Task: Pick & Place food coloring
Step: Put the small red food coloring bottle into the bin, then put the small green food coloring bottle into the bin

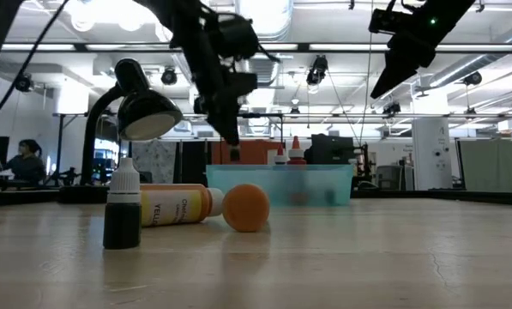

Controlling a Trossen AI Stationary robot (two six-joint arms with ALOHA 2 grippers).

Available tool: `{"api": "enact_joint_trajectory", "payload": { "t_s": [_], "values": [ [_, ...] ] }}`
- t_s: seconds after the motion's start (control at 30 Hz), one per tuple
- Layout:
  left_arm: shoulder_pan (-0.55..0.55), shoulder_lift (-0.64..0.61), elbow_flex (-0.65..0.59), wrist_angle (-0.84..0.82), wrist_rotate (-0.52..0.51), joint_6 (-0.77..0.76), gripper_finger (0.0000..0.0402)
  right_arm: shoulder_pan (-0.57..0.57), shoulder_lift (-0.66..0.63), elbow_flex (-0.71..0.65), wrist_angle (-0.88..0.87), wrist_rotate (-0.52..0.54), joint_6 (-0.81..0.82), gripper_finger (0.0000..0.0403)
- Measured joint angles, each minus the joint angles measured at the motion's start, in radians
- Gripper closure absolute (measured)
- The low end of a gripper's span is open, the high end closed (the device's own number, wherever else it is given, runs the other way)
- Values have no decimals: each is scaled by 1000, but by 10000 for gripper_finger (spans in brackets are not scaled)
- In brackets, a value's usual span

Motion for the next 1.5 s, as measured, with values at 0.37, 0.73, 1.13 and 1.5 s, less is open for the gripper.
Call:
{"api": "enact_joint_trajectory", "payload": {
  "t_s": [0.37,0.73,1.13,1.5],
  "values": [
    [0,114,-19,96,-20,16,369,-18,0,-14,0,22,33,321],
    [1,181,-23,72,-20,26,364,-25,0,-14,-1,26,34,321],
    [1,136,-18,46,-28,19,294,-26,0,-14,0,26,35,321],
    [-71,-92,7,-43,148,119,291,-26,0,-14,0,25,28,321]
  ]
}}
